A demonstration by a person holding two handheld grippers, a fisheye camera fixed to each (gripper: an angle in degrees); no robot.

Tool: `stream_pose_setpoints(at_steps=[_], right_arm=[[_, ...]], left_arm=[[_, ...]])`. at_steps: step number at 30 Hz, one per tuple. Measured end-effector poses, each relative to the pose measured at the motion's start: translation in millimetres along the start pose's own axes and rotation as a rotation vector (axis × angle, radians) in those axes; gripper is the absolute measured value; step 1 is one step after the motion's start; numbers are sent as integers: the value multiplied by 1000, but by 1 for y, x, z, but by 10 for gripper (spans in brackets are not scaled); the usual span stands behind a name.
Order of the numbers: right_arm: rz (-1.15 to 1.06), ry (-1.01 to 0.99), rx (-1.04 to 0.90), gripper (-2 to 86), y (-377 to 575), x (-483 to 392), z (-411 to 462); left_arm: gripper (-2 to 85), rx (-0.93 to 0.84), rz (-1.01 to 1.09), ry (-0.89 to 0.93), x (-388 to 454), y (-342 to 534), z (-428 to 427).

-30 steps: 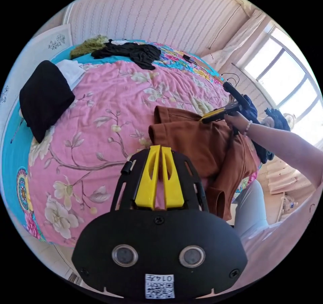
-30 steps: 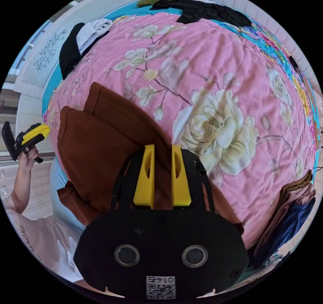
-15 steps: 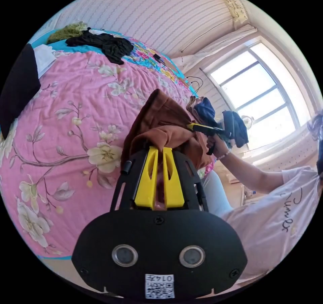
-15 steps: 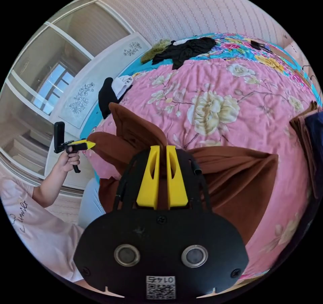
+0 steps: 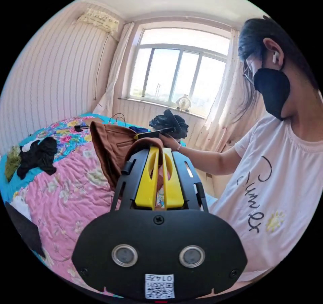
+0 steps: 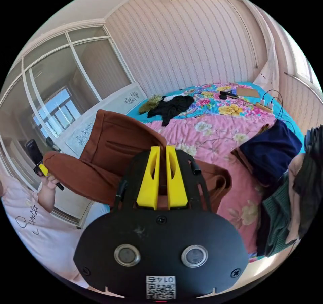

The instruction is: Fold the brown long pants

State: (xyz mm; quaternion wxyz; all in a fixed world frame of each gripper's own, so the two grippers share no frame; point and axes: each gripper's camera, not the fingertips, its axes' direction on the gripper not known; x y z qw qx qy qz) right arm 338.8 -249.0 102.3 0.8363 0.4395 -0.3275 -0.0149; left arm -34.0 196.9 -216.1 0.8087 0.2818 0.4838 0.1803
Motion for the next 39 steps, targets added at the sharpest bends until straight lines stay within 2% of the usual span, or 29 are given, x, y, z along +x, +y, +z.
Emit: stream_pose_setpoints(at_steps=[4, 6, 8, 11, 13, 16, 19, 21, 22, 24, 26, 29, 32, 34, 36, 39], right_arm=[[-24, 52, 235, 19, -55, -5, -108], [-75, 122, 416, 19, -92, -23, -190], [-128, 144, 460, 19, -132, -44, -229], [-309, 96, 446, 19, -213, -104, -243], [-427, 21, 372, 20, -256, -148, -222], [-589, -20, 200, 20, -297, -215, -135], [-617, -70, 20, 19, -285, -243, -2], [-532, -171, -220, 19, -241, -234, 117], [-505, -185, -283, 19, -225, -229, 145], [-424, -199, -502, 18, -151, -208, 232], [-376, -208, -582, 18, -103, -192, 263], [-252, -213, -579, 18, -71, -156, 259], [-165, -224, -457, 18, -88, -123, 210], [-198, -159, -346, 19, -114, -124, 168], [-300, -138, -186, 20, -165, -158, 122], [-488, -193, -142, 22, -239, -236, 122]], left_arm=[[-10, 169, 226, 16, 44, -72, -25], [-10, 244, 383, -79, 76, -103, -54], [-10, 277, 427, -178, 85, -113, -83], [-10, 385, 315, -212, 71, -104, -139], [-10, 423, 224, -260, 65, -80, -169], [-10, 405, 35, -430, 58, -20, -203], [-10, 300, -205, -586, 46, 55, -218], [-10, 172, -398, -669, 36, 117, -213], [-10, 125, -442, -685, 33, 130, -208], [-10, -129, -548, -740, 27, 172, -175], [-10, -242, -539, -727, 31, 186, -150], [-10, -208, -477, -579, 41, 182, -133], [-10, -153, -299, -524, 57, 147, -122], [-10, -76, -193, -524, 68, 123, -125], [-9, 104, -160, -524, 68, 104, -154], [-8, 249, -168, -624, 60, 105, -212]])
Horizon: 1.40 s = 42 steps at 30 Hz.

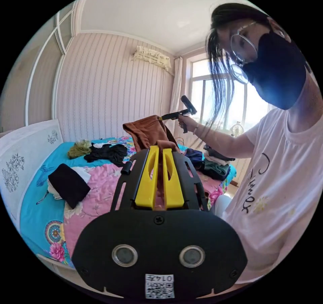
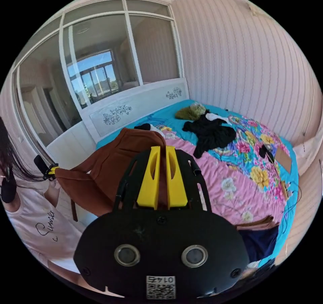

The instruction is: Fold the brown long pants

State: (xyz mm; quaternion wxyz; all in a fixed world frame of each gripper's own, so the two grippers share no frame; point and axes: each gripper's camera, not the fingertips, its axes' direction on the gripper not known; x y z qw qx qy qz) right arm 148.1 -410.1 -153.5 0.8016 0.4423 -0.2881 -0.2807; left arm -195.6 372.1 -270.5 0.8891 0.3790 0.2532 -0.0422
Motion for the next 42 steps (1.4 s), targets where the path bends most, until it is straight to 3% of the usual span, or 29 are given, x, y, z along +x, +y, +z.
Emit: stream_pose_setpoints(at_steps=[4, 6, 10, 12, 15, 19, 24, 27, 31, 35, 40, 42], right_arm=[[-135, -87, -137, 29, -117, -47, 95], [-177, -116, -222, 39, -154, -87, 187], [-93, -225, -344, 53, -120, -130, 311], [-76, -359, -467, 54, -57, -142, 359], [-91, -344, -524, 46, 41, -131, 352], [34, -196, -568, 30, 173, -90, 283], [480, 55, -616, 80, 364, -43, 151], [606, 107, -540, 82, 426, -47, 96], [675, 162, -487, 125, 462, -59, 72], [718, 108, -414, 155, 491, -70, 62], [755, 73, -318, 106, 514, -61, 43], [748, 40, -270, 53, 521, -56, 29]], left_arm=[[4, -24, -51, -264, -55, -5, -41], [35, -87, -157, -440, -104, 12, -54], [48, -366, -447, -679, -203, 90, -45], [37, -561, -611, -775, -248, 159, -33], [29, -625, -733, -670, -264, 208, -21], [30, -628, -675, -533, -252, 215, 12], [43, -653, -586, -271, -242, 200, 105], [50, -659, -538, -149, -237, 185, 168], [75, -699, -534, -22, -230, 177, 251], [108, -642, -753, 30, -243, 184, 318], [97, -766, -909, 17, -264, 204, 384], [32, -782, -958, 65, -273, 208, 400]])
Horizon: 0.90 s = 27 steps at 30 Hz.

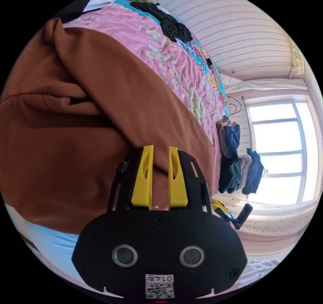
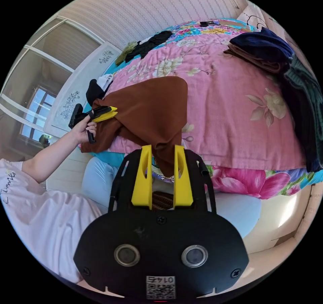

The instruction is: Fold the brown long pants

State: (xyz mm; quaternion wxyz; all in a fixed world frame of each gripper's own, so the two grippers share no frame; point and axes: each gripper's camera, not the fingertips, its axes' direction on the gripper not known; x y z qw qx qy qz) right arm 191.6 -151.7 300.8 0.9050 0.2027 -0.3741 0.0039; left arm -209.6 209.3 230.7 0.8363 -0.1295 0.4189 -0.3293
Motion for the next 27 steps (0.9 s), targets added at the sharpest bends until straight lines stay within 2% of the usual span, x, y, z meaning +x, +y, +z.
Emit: stream_pose_setpoints(at_steps=[3, 7, 10, 13, 15, 17, 19, 21, 24, 27], right_arm=[[-42, -3, 36, 12, 7, 7, -17], [-76, 37, 118, 5, 15, 14, -51], [-104, 30, 88, 15, 19, 27, -61], [-122, 29, 61, 70, 32, 33, -57], [-107, 18, 1, 123, 40, 35, -44], [-76, -26, -24, 139, 45, 38, -34], [-58, -79, -24, 133, 48, 41, -27], [-17, -49, -25, 108, 50, 48, -22], [10, -90, -12, 88, 52, 60, -29], [-11, -104, 3, 73, 56, 65, -42]], left_arm=[[-4, 6, 46, 33, 7, -11, -1], [-8, 44, 225, -1, 34, -21, -14], [-5, 39, 288, -20, 45, -33, -18], [18, 13, 223, -75, 34, -40, -13], [78, 17, 137, -70, 14, -37, -10], [101, 9, 51, -71, -4, -36, -5], [105, 20, -6, -39, -19, -35, 0], [103, 37, -57, -12, -29, -39, 8], [93, 18, -65, -60, -28, -46, 15], [92, 50, -74, -14, -29, -43, 4]])
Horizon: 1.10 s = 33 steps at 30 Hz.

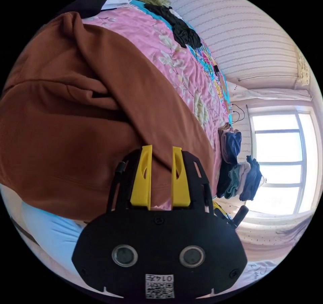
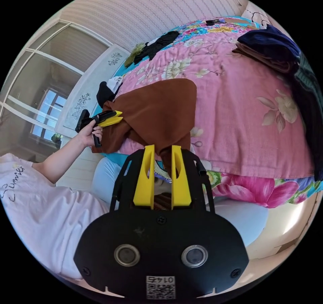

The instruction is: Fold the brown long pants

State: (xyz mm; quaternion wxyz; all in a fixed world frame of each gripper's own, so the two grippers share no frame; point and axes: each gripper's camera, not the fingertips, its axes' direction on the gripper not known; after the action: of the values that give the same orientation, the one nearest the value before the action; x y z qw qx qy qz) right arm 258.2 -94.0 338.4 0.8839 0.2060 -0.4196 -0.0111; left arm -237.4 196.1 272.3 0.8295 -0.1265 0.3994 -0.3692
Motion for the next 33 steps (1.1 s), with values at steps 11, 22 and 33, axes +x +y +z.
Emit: stream_pose_setpoints(at_steps=[11, 22, 33], right_arm=[[-4, -56, 140, 9, 16, 7, -38], [-206, -64, 355, 7, -54, -3, -134], [-51, 54, 218, 50, -187, 64, -118]], left_arm=[[60, -15, 3, -211, -1, -23, 34], [1, 96, 291, 111, 70, -35, -7], [74, -48, 456, -31, 124, -46, 61]])
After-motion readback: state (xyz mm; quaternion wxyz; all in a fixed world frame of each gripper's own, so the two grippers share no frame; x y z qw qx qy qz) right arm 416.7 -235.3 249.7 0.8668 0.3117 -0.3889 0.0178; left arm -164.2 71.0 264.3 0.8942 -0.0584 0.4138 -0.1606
